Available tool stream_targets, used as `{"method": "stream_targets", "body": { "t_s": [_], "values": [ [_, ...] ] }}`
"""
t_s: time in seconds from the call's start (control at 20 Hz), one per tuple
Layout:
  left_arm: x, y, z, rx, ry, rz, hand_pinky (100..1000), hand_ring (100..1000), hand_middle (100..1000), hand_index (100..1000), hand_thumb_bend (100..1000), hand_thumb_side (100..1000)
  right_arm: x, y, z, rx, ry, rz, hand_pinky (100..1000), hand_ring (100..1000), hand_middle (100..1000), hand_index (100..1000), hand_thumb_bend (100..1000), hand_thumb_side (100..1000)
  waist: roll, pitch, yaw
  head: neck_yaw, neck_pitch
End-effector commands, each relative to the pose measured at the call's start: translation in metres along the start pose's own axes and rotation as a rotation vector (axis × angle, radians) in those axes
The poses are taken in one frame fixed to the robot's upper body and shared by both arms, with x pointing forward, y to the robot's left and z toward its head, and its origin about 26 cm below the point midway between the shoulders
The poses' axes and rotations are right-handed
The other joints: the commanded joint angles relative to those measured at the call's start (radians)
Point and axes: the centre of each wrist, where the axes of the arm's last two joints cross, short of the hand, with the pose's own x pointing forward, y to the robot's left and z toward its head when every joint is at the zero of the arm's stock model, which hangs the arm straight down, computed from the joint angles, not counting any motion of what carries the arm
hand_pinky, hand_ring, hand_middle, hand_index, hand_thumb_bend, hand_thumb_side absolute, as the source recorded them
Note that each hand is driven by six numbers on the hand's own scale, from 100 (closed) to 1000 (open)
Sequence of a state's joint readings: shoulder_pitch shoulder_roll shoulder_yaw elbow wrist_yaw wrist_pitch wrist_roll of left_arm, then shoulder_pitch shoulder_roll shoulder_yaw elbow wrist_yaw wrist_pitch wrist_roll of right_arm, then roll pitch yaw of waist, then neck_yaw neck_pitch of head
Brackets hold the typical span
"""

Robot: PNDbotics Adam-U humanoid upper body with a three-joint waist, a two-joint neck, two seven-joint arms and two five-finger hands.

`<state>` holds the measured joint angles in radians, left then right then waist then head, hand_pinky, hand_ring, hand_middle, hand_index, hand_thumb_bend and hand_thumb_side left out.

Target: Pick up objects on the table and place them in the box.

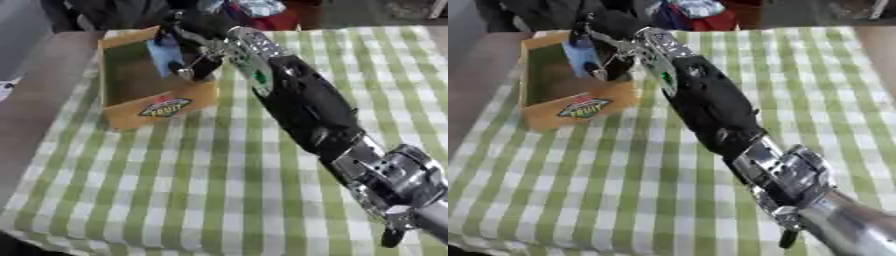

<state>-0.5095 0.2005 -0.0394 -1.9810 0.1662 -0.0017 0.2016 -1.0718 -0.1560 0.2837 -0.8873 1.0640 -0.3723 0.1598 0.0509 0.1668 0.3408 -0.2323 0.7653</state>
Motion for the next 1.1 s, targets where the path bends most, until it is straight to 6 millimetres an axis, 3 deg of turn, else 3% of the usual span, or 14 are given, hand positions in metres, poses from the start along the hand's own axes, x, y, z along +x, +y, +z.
{"method": "stream_targets", "body": {
  "t_s": [0.05, 0.2, 0.4, 0.8, 1.1],
  "values": [
    [0.008, -0.002, -0.004, -0.014, -0.035, 0.000, 653, 595, 615, 821, 203, 647, 0.007, -0.007, -0.006, 0.024, -0.040, 0.075, 725, 790, 752, 820, 178, 248, 0.002, -0.019, 0.001, -0.002, 0.005],
    [0.008, -0.001, -0.004, -0.014, -0.034, -0.001, 653, 595, 615, 821, 203, 647, 0.006, -0.003, -0.005, 0.089, -0.055, 0.110, 767, 843, 901, 947, 415, 403, 0.003, -0.019, 0.000, -0.001, 0.005],
    [0.008, -0.001, -0.004, -0.013, -0.033, -0.003, 653, 596, 615, 821, 204, 648, 0.003, -0.007, -0.004, 0.095, -0.052, 0.129, 783, 863, 958, 992, 507, 456, 0.004, -0.022, -0.004, 0.001, 0.005],
    [0.007, 0.001, -0.002, -0.006, -0.025, -0.011, 653, 596, 614, 821, 202, 646, -0.010, -0.026, 0.006, -0.062, -0.010, 0.112, 743, 836, 899, 964, 396, 410, 0.007, -0.030, -0.017, 0.014, 0.005],
    [0.005, 0.006, 0.001, 0.011, -0.013, -0.029, 653, 597, 614, 821, 202, 646, -0.042, -0.058, 0.033, -0.272, 0.099, -0.144, 683, 812, 875, 940, 236, 337, 0.010, -0.042, -0.042, 0.037, 0.005]
  ]
}}
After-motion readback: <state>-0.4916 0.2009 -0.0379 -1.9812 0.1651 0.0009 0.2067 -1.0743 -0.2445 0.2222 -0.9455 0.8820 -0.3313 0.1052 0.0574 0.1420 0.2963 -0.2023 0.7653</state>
